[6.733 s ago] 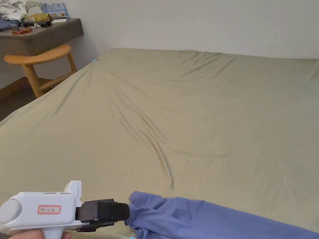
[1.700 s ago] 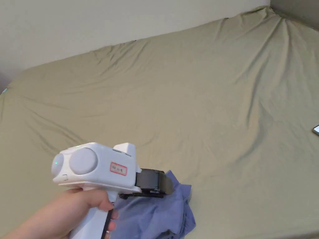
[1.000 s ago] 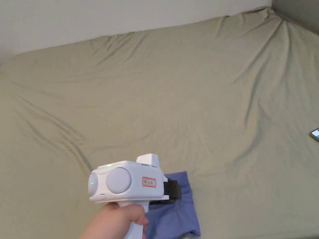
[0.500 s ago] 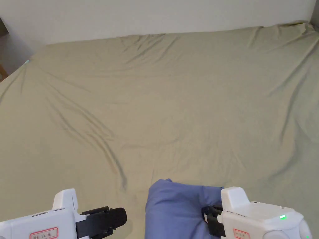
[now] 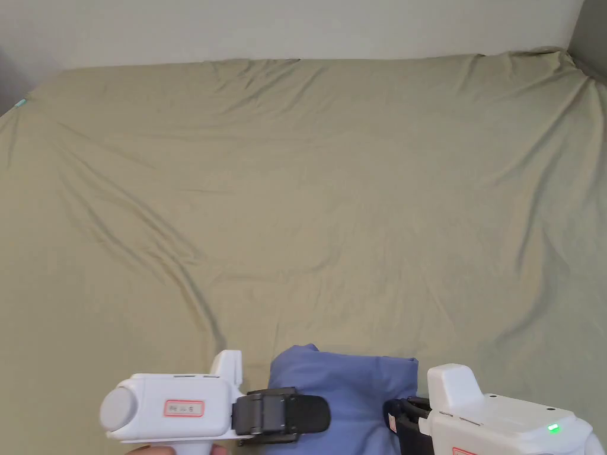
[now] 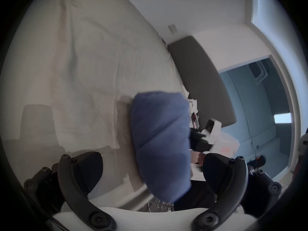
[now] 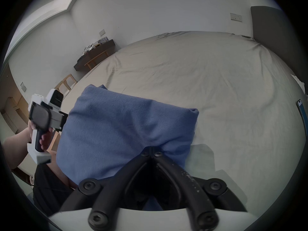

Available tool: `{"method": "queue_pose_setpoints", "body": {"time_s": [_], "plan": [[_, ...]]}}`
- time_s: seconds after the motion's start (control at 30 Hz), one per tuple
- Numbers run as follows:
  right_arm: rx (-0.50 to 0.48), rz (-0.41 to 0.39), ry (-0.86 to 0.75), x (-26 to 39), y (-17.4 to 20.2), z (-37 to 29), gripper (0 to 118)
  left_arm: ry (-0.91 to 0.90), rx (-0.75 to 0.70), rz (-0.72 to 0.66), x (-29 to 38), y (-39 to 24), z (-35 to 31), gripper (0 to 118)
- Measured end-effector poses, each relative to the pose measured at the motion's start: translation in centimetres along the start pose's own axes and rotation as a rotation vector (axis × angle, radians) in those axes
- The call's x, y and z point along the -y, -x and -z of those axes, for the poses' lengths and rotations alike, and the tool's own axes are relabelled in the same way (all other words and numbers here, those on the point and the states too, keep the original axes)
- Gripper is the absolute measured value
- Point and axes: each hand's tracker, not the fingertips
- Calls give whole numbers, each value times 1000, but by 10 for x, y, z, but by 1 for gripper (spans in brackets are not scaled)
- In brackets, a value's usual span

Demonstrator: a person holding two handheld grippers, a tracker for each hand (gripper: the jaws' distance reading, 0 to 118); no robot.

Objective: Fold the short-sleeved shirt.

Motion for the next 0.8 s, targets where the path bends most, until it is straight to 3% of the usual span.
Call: {"method": "queue_pose_setpoints", "body": {"time_s": [0.03,0.1,0.13,0.17,0.2,0.27,0.4,0.53,0.67,0.8], "plan": [[1,-1,-5,1,1,-2,1,3,-10,1,-4,-4,8,118],[35,-22,-12,2,3,-12,1,1,-152,140,-8,-18,13,118],[64,-44,-40,3,4,-20,1,-10,-201,181,-10,-20,11,114],[68,-58,-78,4,5,-30,1,-8,-164,129,-13,-20,5,104],[47,-64,-105,6,4,-40,1,17,-131,113,-15,-23,-2,92],[39,-61,-130,9,6,-57,1,31,-163,187,-14,-30,-21,38],[52,-101,-147,15,16,-80,1,48,-303,215,-23,-29,-98,38],[36,-138,-133,23,37,-92,1,13,-536,203,-31,-17,-205,38],[-103,-39,-139,31,56,-94,1,-24,-757,115,-43,8,-303,38],[-97,-47,-122,23,77,-88,1,-61,-958,70,-63,26,-372,38]]}}
